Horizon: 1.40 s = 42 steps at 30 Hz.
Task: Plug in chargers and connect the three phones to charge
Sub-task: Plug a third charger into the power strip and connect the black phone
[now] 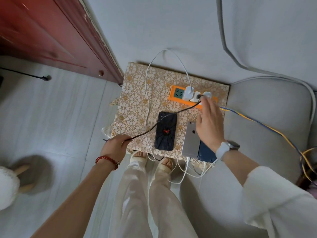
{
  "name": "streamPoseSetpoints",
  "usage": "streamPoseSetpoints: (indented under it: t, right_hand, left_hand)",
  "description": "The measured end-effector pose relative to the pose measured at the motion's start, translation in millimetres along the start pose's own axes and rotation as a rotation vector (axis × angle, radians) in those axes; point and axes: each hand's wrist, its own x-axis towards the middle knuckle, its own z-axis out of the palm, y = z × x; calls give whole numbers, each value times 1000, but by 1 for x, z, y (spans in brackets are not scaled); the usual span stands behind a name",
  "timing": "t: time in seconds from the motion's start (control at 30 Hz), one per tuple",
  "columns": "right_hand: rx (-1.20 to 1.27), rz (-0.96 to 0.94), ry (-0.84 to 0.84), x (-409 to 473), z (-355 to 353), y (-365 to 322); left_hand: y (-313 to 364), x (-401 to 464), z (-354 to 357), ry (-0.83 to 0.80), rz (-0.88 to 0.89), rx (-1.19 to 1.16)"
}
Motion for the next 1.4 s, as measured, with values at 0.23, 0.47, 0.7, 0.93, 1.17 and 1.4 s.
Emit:
streamPoseSetpoints:
  t: [0.23, 0.47, 0.7, 0.93, 1.17, 1.4]
  right_hand:
    - [-263, 17, 32, 65, 0, 12]
    - [-221, -69, -42, 78, 2, 13]
    - [-182, -115, -41, 86, -1, 15]
    - [-220, -172, -72, 89, 2, 17]
    - [-240, -236, -31, 84, 3, 15]
    - [-177, -252, 23, 81, -1, 11]
  left_hand:
    - [19, 2, -5, 199, 132, -108]
    - [23, -9, -8, 302, 220, -145]
    - [54, 0, 4, 235, 272, -205]
    - [64, 6, 12, 210, 252, -218]
    - [65, 2, 14, 205, 239, -203]
    - [73, -2, 17, 192, 216, -216]
